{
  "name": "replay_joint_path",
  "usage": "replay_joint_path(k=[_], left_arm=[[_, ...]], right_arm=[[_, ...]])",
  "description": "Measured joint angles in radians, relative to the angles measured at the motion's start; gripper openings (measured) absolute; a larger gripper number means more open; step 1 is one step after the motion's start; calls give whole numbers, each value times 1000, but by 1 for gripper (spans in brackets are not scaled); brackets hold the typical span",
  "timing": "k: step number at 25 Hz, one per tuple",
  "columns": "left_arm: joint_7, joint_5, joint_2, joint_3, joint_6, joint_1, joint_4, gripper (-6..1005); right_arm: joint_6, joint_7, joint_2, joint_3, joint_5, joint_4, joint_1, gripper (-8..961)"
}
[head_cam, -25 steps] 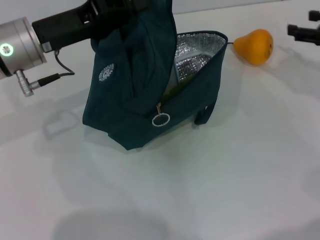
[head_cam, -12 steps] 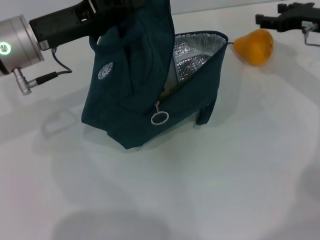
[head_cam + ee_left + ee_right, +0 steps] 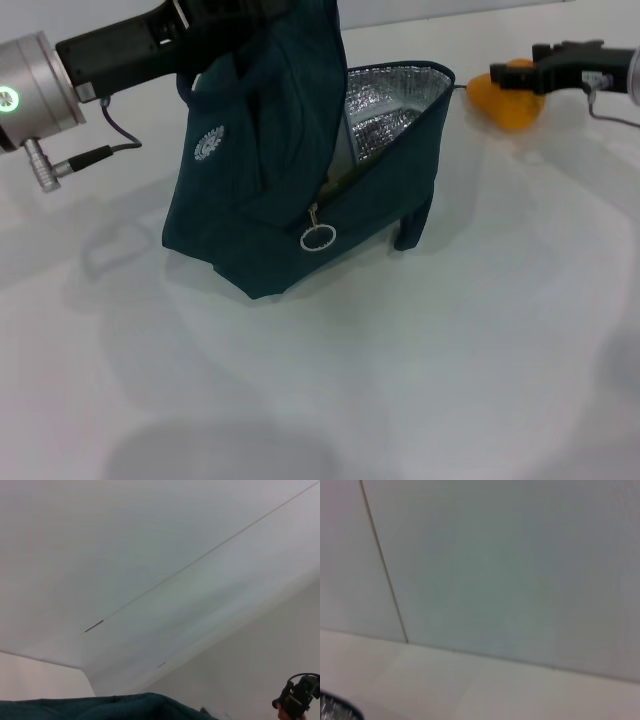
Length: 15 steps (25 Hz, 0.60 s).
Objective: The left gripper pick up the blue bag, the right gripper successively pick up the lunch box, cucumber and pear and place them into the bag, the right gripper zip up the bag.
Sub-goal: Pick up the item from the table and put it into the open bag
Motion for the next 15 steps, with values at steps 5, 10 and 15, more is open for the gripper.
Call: replay_joint_path(k=[5, 10, 15], left_arm=[[0, -1, 0, 1, 2, 1, 0, 52], [0, -1, 1, -1, 2, 0, 1, 52], [4, -1, 1, -1, 2, -4, 2, 52]], right_arm=[[-37, 77, -14, -88, 7, -7, -28, 755], [-142, 107, -17, -90, 7, -27, -51, 758], [-138, 109, -14, -96, 5, -53, -68, 759]])
